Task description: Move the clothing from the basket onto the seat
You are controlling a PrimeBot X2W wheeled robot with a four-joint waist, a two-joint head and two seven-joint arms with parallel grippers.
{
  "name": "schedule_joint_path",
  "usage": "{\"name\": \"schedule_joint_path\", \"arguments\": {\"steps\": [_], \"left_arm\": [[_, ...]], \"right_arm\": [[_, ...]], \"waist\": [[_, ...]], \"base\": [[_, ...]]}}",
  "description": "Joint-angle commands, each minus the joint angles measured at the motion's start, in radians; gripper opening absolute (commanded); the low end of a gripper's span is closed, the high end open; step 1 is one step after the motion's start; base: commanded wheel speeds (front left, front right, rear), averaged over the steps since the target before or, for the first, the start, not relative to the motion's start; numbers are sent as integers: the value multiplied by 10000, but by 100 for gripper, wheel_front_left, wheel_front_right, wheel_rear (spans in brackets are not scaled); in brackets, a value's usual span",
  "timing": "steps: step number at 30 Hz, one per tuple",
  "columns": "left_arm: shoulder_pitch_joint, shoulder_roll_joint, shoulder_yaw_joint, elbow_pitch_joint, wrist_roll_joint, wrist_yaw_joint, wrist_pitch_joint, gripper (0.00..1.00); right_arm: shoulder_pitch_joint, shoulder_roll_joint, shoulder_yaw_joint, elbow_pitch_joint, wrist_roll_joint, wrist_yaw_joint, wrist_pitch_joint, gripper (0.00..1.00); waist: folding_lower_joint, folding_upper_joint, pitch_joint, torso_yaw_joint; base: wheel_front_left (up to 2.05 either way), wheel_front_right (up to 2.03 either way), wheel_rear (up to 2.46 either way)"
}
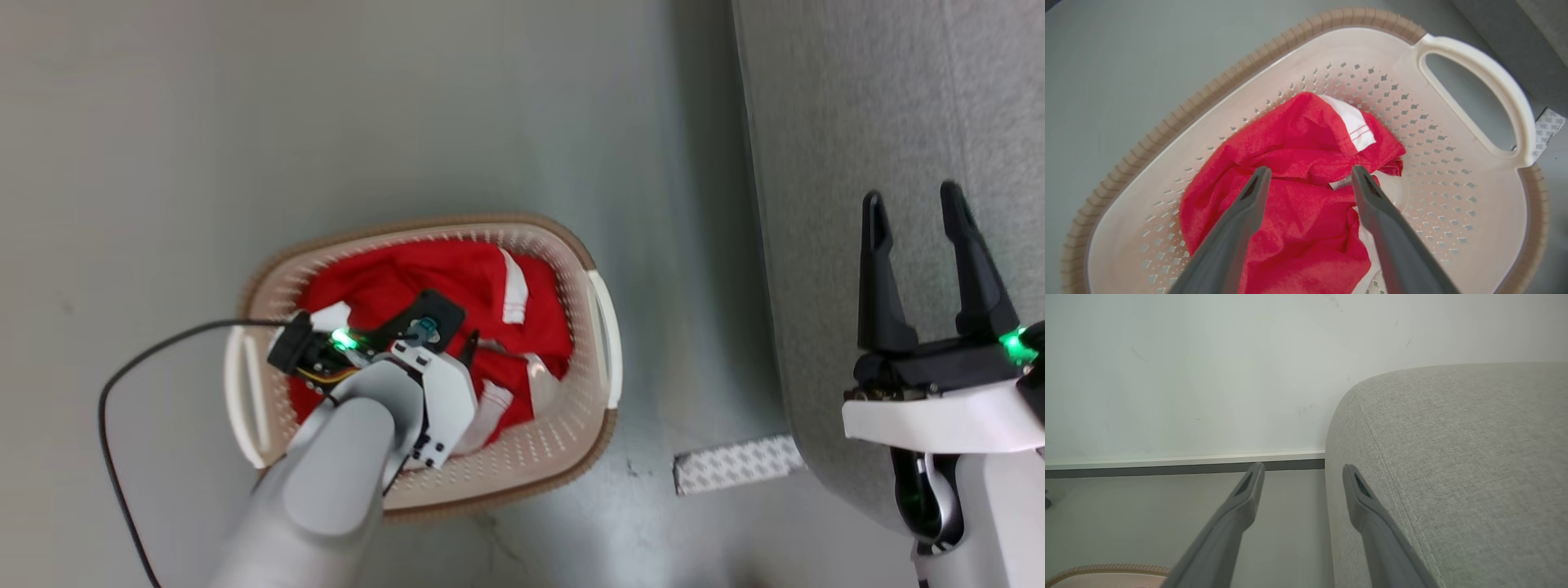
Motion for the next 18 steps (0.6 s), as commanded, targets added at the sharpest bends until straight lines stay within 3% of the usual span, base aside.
{"name": "schedule_joint_path", "arguments": {"steps": [1,18], "left_arm": [[-297,192,-38,302,178,64,126,100],[-2000,915,-225,2168,432,582,323,100]], "right_arm": [[-254,21,11,-151,189,26,5,100],[-736,32,261,-653,572,33,28,100]], "waist": [[-2,0,684,-408],[-2,0,2487,-1040]], "base": [[0,0,0],[0,0,0]]}}
